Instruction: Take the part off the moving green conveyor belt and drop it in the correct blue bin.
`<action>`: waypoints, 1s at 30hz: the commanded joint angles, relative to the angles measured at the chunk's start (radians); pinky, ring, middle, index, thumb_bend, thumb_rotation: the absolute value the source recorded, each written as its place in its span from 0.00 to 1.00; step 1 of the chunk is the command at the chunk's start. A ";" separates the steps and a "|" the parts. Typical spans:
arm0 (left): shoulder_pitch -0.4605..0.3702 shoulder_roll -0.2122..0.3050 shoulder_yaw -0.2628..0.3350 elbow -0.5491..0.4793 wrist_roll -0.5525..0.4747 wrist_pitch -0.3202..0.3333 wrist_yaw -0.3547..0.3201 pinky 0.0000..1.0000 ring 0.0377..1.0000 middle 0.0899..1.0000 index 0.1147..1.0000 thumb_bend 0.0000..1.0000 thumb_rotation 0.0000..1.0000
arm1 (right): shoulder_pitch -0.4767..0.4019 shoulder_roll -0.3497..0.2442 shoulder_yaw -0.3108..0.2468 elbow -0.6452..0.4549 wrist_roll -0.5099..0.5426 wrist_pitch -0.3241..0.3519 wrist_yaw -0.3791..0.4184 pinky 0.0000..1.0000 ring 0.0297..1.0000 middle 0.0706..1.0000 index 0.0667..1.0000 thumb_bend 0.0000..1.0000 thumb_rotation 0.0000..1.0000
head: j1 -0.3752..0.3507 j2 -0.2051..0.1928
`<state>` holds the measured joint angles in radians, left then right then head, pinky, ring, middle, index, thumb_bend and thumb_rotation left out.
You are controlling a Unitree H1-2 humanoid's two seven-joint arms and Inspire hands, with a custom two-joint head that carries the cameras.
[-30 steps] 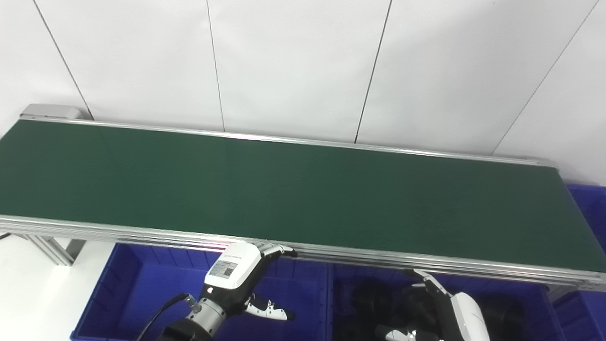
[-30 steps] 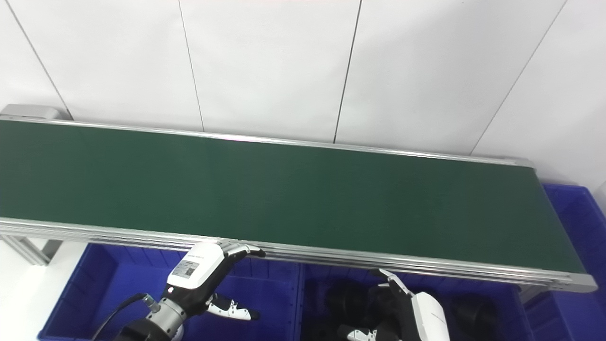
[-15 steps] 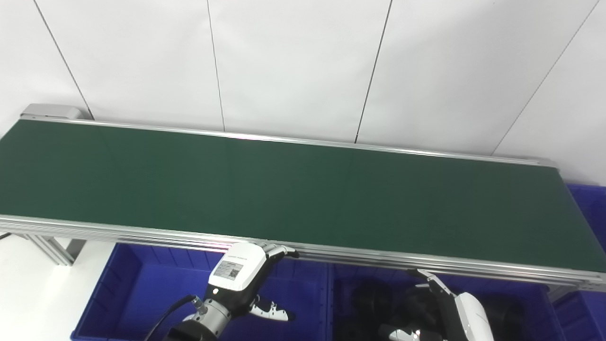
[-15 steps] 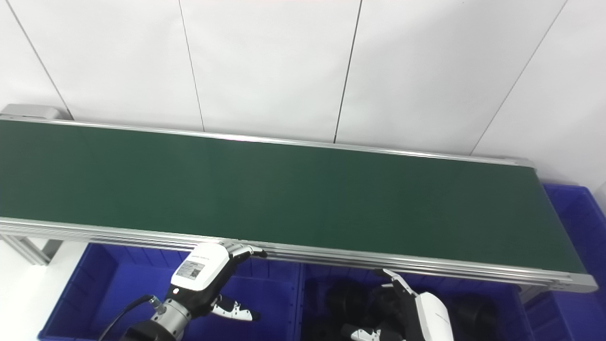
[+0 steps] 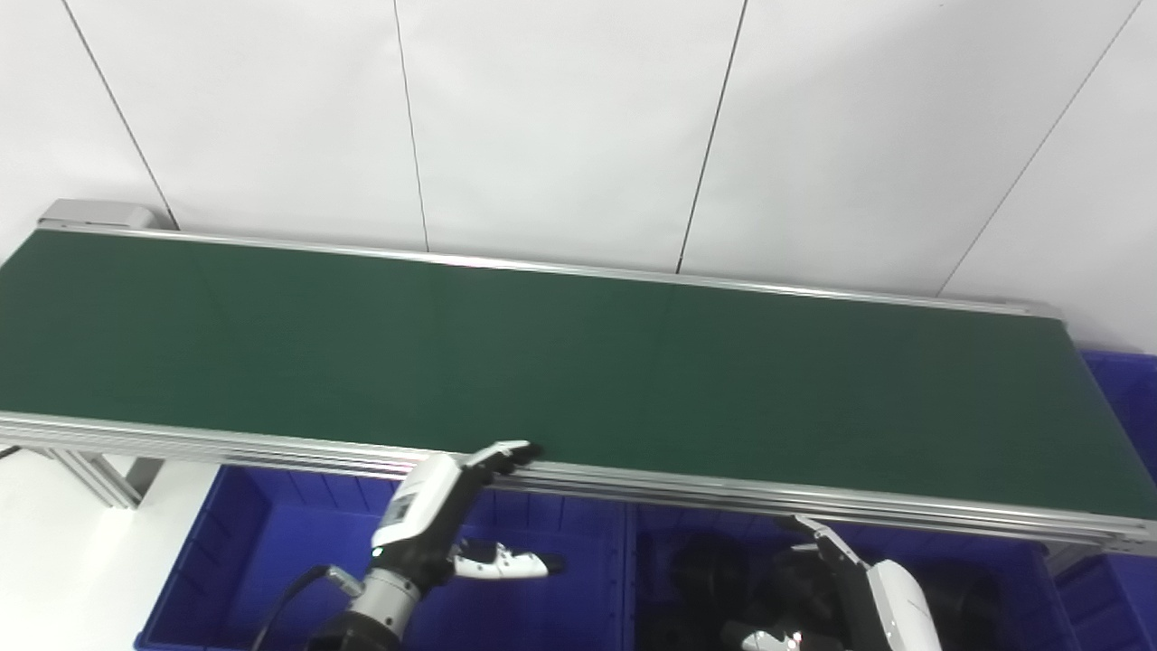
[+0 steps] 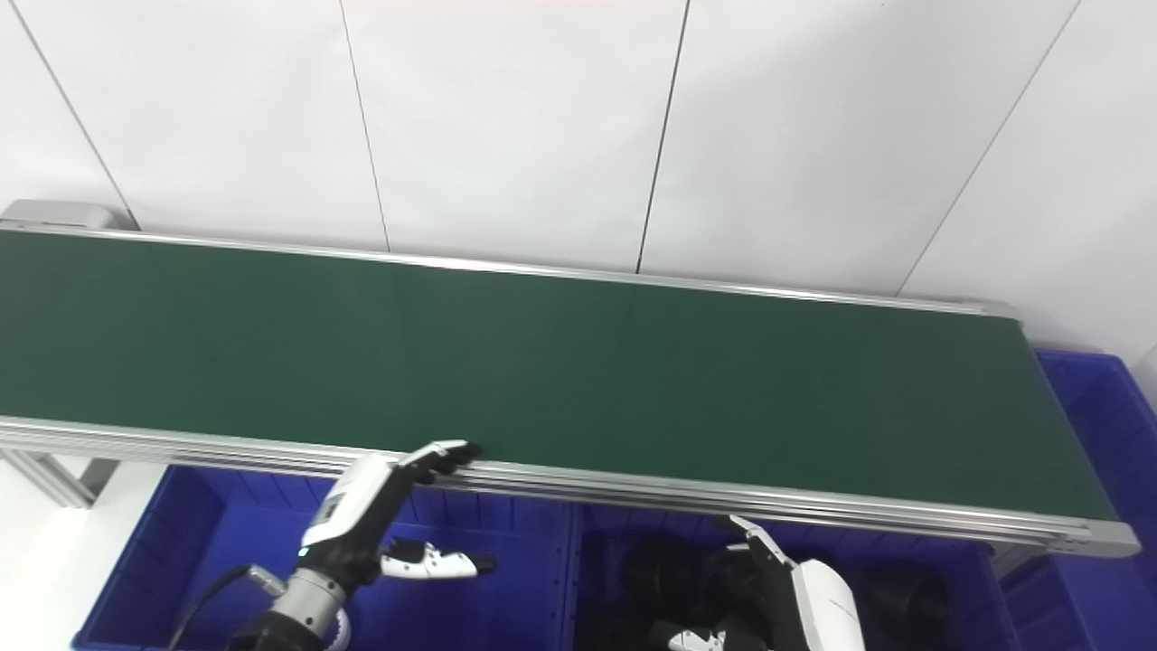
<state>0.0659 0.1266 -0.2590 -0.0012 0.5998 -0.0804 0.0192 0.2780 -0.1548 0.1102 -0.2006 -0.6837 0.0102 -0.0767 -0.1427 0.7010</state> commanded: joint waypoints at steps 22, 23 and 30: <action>-0.016 0.050 0.054 -0.082 -0.219 0.027 -0.132 0.67 0.78 0.79 0.77 0.87 0.32 | -0.003 0.005 0.010 -0.116 -0.021 0.040 0.053 0.61 0.64 0.64 0.81 0.76 0.37 | -0.079 0.100; -0.018 0.054 0.054 -0.085 -0.221 0.029 -0.141 0.68 0.78 0.79 0.76 0.87 0.32 | -0.004 0.006 0.009 -0.119 -0.018 0.040 0.054 0.61 0.64 0.64 0.81 0.76 0.37 | -0.087 0.114; -0.030 0.088 0.041 -0.115 -0.199 0.062 -0.193 0.73 0.82 0.82 0.77 0.92 0.39 | -0.007 0.011 0.006 -0.130 -0.017 0.041 0.064 0.61 0.64 0.64 0.81 0.76 0.35 | -0.107 0.123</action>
<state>0.0591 0.2104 -0.2166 -0.0764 0.4046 -0.0160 -0.1734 0.2810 -0.1459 0.1183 -0.2881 -0.6984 0.0371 -0.0104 -0.2500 0.8237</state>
